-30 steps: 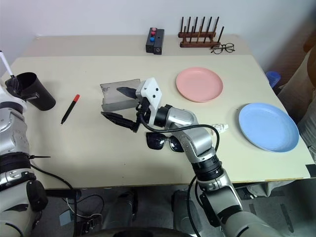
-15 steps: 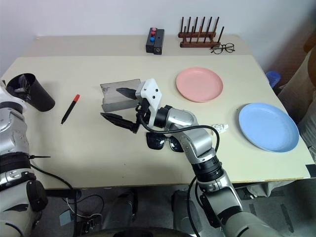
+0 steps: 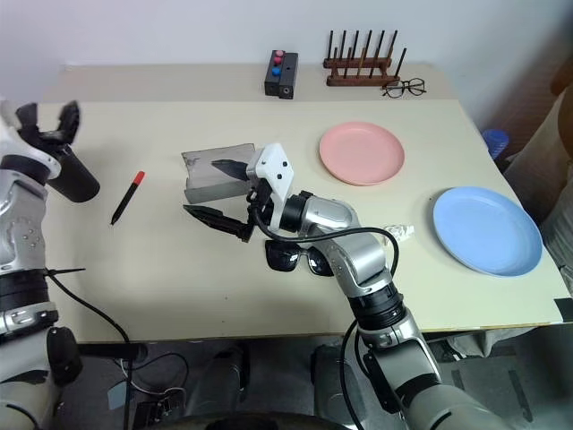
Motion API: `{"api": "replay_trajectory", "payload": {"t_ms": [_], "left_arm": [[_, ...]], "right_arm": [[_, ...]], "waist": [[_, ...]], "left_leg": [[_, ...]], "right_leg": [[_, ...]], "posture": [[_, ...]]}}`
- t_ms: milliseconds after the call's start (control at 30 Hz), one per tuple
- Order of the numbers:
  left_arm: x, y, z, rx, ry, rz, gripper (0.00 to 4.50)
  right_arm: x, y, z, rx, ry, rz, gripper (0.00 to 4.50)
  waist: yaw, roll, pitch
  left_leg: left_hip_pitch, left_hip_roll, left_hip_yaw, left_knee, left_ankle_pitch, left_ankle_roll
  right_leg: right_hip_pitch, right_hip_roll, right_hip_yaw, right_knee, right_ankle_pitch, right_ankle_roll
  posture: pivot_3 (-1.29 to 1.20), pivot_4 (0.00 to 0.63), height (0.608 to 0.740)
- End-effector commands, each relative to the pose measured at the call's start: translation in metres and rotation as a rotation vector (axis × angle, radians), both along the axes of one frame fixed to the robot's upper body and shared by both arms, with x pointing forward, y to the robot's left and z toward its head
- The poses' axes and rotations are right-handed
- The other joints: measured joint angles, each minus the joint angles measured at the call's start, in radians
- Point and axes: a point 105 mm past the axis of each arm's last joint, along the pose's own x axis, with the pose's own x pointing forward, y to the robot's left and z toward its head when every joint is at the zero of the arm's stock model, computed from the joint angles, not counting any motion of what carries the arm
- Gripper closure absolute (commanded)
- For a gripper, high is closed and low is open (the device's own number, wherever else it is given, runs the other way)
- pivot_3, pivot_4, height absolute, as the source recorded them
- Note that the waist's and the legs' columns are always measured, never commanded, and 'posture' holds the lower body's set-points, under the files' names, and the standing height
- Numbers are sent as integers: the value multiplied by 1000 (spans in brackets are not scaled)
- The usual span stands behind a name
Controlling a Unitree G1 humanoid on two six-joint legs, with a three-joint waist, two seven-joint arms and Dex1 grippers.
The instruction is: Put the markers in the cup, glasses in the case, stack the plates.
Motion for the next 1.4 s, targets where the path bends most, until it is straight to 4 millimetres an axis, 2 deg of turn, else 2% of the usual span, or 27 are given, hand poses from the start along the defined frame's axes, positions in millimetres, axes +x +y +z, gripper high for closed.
{"api": "replay_trajectory", "payload": {"t_ms": [33, 100, 167, 333, 600, 800, 900, 1067, 1133, 1367, 1400], "left_arm": [[-2, -13, -24, 56, 231, -44, 41], [-4, -14, -43, 75, 381, -19, 41], [-6, -6, -58, 75, 505, 54, 41], [-6, 11, -82, -22, 648, 140, 41], [-2, 6, -108, -108, 759, 97, 41], [-3, -2, -117, -107, 799, 52, 41], [-5, -3, -122, -116, 814, 48, 879], [-7, -2, -124, -119, 812, 57, 3334], [-5, -1, -117, -70, 760, 63, 4241], [7, -11, -72, 37, 444, 33, 4241], [9, -12, -51, 7, 327, 21, 4241]], "right_arm": [[-3, -10, 12, 3, -52, 9, 0], [-6, -19, 6, -70, -68, 33, 0], [-7, -29, 1, -135, -75, 40, 0], [-5, -43, -5, -213, -92, 30, 0], [-9, -43, -13, -242, -72, 45, 0], [-13, -44, -15, -257, -80, 50, 0], [-12, -45, -14, -257, -84, 43, 0], [-12, -45, -14, -255, -86, 42, 0], [-11, -44, -14, -255, -85, 44, 0], [-9, -44, -15, -256, -88, 40, 0], [-8, -43, -14, -253, -92, 35, 0]], "waist": [[-3, 0, 0], [-1, 0, 0], [0, 0, 0], [1, 0, 0], [1, 0, 1], [2, 0, 1], [3, 0, 1], [4, 0, 1], [4, 0, 0], [6, -1, 1], [5, -1, 1]], "left_leg": [[0, 0, 0, 0, 0, 0], [0, 0, 0, -1, 0, 0], [0, 0, 0, -1, 0, 0], [-1, 0, 0, 0, 0, 0], [-1, 0, 0, -1, 0, 0], [-1, 0, 0, -1, 0, 0], [-1, 0, 0, 0, 0, 0], [-1, 0, 0, 0, 0, 0], [-1, 0, 0, 0, 0, 0], [-2, 0, 0, 0, 0, 0], [-2, 0, 0, 0, 0, 0]], "right_leg": [[0, 0, 0, 0, 0, 0], [-1, 0, 0, 0, 0, 0], [-1, 0, 0, 0, 0, 0], [-1, 0, 0, 0, 0, 0], [-2, 0, 0, 0, 0, 0], [-2, 0, 0, 0, 0, 0], [-1, 0, 0, 0, 0, 0], [-1, 0, 0, 0, 0, 0], [-1, 0, 0, 0, 0, 0], [-1, 0, 0, -1, 0, 0], [-1, 0, 0, -1, 0, 0]], "posture": [[0, 150, 740], [0, 150, 740], [0, 150, 740], [0, 150, 740], [0, 150, 740], [0, 150, 740], [0, 150, 740], [0, 150, 740], [0, 150, 740], [0, 150, 740], [0, 150, 740]]}}
